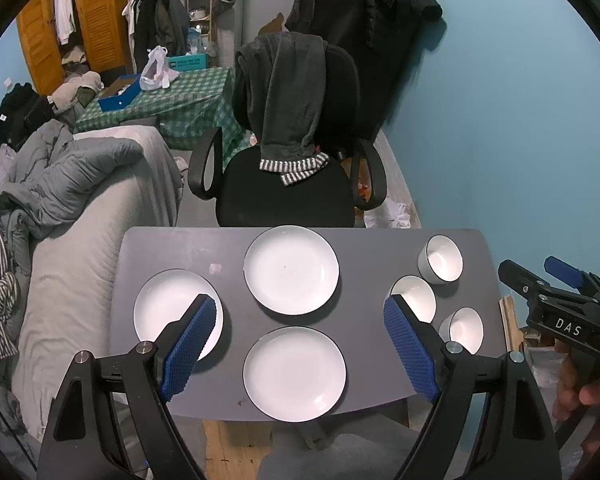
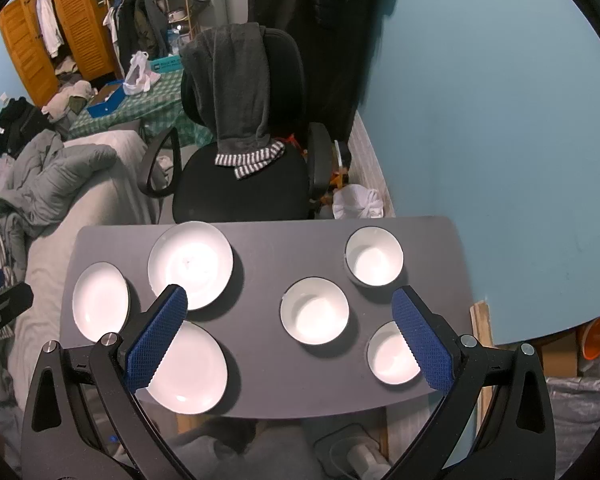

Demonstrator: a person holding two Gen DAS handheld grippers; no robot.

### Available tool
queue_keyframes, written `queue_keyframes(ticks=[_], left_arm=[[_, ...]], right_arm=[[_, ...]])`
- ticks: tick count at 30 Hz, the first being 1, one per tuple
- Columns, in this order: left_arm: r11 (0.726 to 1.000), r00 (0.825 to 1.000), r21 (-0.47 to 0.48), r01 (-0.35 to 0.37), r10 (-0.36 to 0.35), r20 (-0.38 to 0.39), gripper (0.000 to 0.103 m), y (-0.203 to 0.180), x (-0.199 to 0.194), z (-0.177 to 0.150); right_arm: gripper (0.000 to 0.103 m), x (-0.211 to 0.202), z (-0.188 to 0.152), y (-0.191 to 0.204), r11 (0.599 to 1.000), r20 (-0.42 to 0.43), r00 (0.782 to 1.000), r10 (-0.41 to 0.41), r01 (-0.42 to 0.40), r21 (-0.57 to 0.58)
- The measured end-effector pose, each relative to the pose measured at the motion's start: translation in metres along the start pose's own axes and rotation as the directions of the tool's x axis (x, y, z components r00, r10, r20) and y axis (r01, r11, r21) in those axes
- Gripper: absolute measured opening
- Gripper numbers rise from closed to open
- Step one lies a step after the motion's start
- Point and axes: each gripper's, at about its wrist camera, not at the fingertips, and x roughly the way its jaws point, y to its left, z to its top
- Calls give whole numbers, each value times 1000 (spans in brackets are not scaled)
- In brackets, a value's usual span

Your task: Organize plates and bowls

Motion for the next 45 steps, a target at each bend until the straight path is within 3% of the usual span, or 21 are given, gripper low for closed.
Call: queue_keyframes(ticks=[45], left_arm=[[999, 999, 2, 32, -32, -10, 87, 1, 6, 3]], right_arm=[[101, 3, 2, -2, 1000, -11, 1000, -5, 5, -2]])
